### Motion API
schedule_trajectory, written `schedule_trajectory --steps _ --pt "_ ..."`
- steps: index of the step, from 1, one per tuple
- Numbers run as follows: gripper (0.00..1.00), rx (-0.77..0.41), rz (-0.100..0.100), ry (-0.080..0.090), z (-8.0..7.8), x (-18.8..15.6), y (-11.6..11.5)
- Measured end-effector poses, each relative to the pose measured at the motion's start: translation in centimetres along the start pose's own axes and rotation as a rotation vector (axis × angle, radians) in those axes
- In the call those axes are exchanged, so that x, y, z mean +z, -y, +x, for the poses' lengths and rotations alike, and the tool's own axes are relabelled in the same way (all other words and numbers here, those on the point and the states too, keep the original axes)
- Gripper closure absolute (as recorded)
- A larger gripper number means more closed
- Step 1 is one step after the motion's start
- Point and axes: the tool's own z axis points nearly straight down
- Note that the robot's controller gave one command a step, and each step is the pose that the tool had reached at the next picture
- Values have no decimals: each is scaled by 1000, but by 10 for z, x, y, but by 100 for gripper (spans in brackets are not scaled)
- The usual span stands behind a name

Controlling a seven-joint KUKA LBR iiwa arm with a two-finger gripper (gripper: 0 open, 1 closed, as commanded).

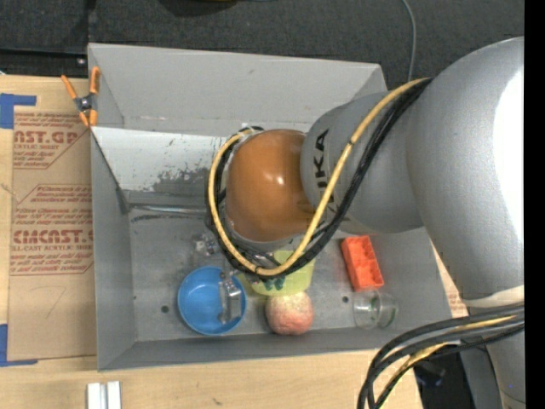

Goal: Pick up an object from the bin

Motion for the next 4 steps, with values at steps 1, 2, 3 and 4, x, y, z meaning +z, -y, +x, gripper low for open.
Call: schedule_trajectory --steps 1,2,3,4 --pt "0 122 -3 9 18 41 5" --pt "100 -20 0 14 12 39 7" --pt "100 -20 0 14 12 39 7" --pt "100 -20 0 15 12 39 7"
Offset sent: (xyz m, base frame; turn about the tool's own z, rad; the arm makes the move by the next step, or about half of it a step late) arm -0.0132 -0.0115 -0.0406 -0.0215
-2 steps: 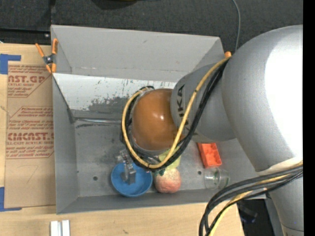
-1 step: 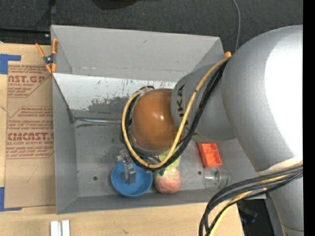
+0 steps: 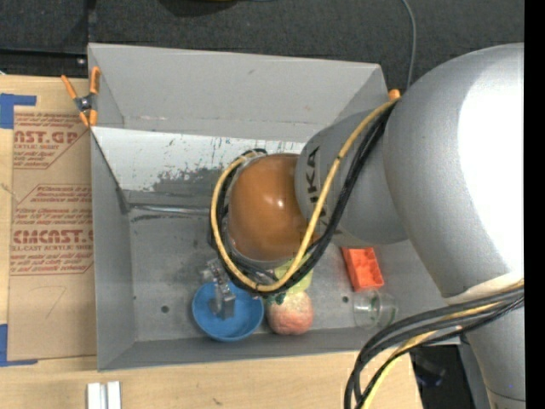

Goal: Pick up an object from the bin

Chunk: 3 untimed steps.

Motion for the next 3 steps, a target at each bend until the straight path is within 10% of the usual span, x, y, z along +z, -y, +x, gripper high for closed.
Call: schedule_trajectory --steps 3 --pt "100 -1 0 0 -1 -55 -1"
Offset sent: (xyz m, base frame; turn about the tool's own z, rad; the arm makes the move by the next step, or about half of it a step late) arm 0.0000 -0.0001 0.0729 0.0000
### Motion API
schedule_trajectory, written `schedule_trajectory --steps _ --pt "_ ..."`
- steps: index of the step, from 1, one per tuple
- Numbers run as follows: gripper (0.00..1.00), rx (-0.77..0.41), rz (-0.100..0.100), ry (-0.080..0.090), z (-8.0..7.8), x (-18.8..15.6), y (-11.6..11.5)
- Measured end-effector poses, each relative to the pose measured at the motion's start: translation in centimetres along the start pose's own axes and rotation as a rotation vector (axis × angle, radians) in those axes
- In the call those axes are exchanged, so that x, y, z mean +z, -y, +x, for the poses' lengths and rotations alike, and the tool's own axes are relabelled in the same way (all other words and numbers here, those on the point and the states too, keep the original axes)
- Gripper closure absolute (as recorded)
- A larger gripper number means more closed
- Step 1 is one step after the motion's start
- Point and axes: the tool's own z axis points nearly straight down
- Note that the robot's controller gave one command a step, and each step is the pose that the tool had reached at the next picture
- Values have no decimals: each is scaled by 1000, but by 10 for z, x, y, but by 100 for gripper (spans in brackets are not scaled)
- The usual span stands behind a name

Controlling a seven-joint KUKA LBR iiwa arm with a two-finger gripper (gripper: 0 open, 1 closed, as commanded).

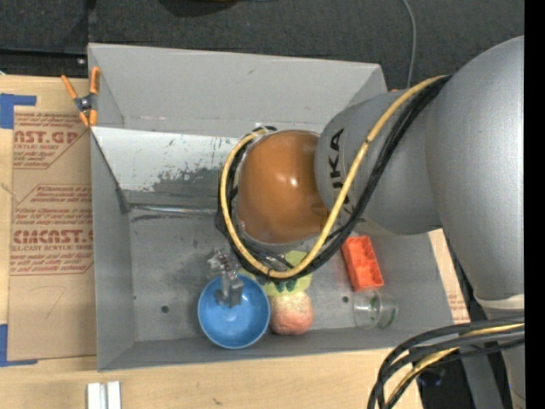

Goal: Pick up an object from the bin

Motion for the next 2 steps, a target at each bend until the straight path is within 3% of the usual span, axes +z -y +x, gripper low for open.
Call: schedule_trajectory --steps 2 --pt "100 0 0 -7 1 -17 0"
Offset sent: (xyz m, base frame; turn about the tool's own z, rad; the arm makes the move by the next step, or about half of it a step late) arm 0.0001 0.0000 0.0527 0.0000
